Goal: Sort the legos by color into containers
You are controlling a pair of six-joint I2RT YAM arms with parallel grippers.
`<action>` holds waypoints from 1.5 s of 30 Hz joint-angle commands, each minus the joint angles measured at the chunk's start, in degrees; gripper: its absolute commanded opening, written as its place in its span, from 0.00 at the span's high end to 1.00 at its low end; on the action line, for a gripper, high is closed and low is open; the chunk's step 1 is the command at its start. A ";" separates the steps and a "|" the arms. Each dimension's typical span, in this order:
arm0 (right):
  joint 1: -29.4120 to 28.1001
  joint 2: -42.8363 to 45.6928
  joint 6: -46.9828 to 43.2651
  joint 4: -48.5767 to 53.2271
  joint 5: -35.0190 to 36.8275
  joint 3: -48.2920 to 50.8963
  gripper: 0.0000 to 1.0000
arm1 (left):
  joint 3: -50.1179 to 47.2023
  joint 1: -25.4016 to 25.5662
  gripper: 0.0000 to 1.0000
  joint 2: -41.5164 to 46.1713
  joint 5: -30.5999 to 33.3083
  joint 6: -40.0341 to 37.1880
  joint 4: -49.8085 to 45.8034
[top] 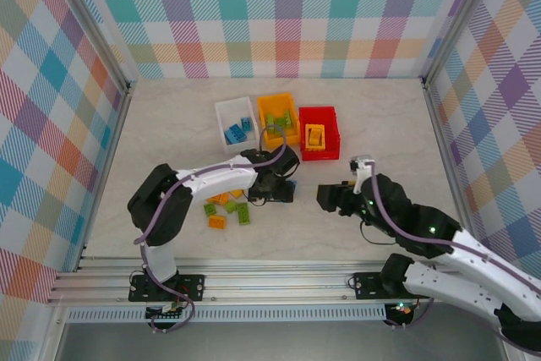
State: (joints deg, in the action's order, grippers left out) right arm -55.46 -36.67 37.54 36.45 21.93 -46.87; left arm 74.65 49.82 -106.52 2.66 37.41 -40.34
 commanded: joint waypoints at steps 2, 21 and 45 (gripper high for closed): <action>-0.08 1.60 2.78 5.67 1.58 0.49 0.23 | 3.17 1.07 0.19 -3.22 2.17 -3.97 0.63; -0.04 -3.68 0.84 1.35 -0.91 -0.42 0.24 | 3.69 -0.16 0.66 2.80 9.59 -4.84 -3.65; 8.06 -38.54 -6.56 -34.20 -18.81 -11.14 0.22 | 49.82 -30.96 0.63 -26.86 8.15 -10.41 -12.40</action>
State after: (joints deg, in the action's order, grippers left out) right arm -47.59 -74.61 30.04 5.50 5.43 -56.10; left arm 120.90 21.19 -131.52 11.42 26.13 -49.65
